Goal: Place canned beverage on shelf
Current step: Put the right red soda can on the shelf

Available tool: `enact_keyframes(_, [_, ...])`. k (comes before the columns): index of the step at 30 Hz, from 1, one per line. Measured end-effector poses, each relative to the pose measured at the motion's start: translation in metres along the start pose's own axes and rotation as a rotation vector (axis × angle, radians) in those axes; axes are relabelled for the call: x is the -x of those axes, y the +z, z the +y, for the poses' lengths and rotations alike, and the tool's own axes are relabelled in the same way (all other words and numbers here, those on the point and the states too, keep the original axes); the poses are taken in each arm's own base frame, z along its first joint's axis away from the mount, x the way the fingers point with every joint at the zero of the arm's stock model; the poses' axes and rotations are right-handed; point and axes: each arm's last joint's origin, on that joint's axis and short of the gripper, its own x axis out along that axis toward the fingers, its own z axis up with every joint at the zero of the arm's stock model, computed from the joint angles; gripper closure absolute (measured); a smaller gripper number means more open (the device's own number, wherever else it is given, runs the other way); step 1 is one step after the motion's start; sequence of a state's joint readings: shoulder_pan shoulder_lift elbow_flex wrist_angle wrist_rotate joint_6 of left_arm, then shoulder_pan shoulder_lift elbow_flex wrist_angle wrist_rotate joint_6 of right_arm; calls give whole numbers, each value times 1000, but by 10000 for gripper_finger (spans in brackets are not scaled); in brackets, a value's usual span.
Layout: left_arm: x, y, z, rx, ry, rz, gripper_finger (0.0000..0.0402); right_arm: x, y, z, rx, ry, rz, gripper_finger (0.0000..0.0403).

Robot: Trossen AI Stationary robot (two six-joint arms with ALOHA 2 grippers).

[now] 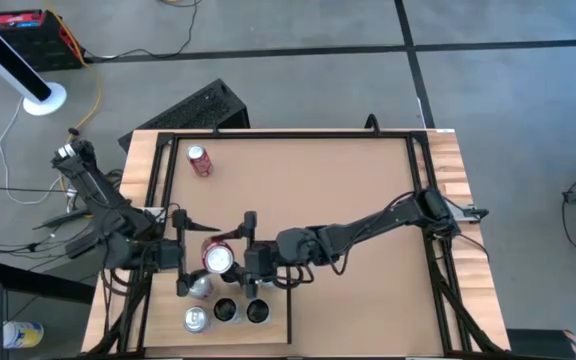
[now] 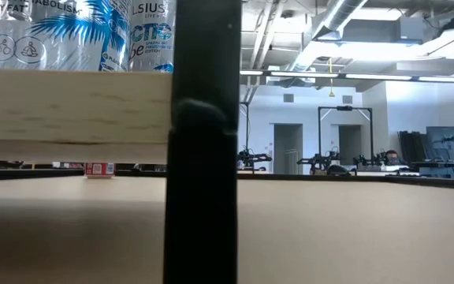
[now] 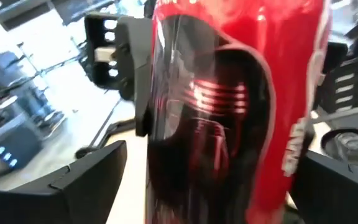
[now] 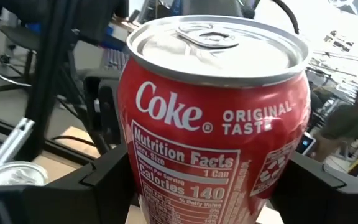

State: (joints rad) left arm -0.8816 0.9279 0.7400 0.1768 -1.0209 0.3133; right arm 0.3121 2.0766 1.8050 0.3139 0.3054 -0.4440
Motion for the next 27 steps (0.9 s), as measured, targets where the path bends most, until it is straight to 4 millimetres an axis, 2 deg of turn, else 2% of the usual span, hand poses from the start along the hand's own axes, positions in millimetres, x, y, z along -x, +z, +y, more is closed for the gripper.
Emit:
enact_keyframes(6, [22,27,14,81,-65,7,13,-2,-3,-8,11,-19,17,78])
enact_keyframes(11, [34,52,34,135,-142,58,14,-6,-25,-12,45,5,150,78])
enact_keyframes(14, [36,61,43,158,-176,78,13,-7,-27,-20,4,-11,166,78])
enact_keyframes(19, [28,62,48,138,-194,89,13,-7,-32,-24,-2,4,202,78])
enact_keyframes(27, [-5,51,46,33,-206,157,13,-8,-34,-27,-3,17,204,78])
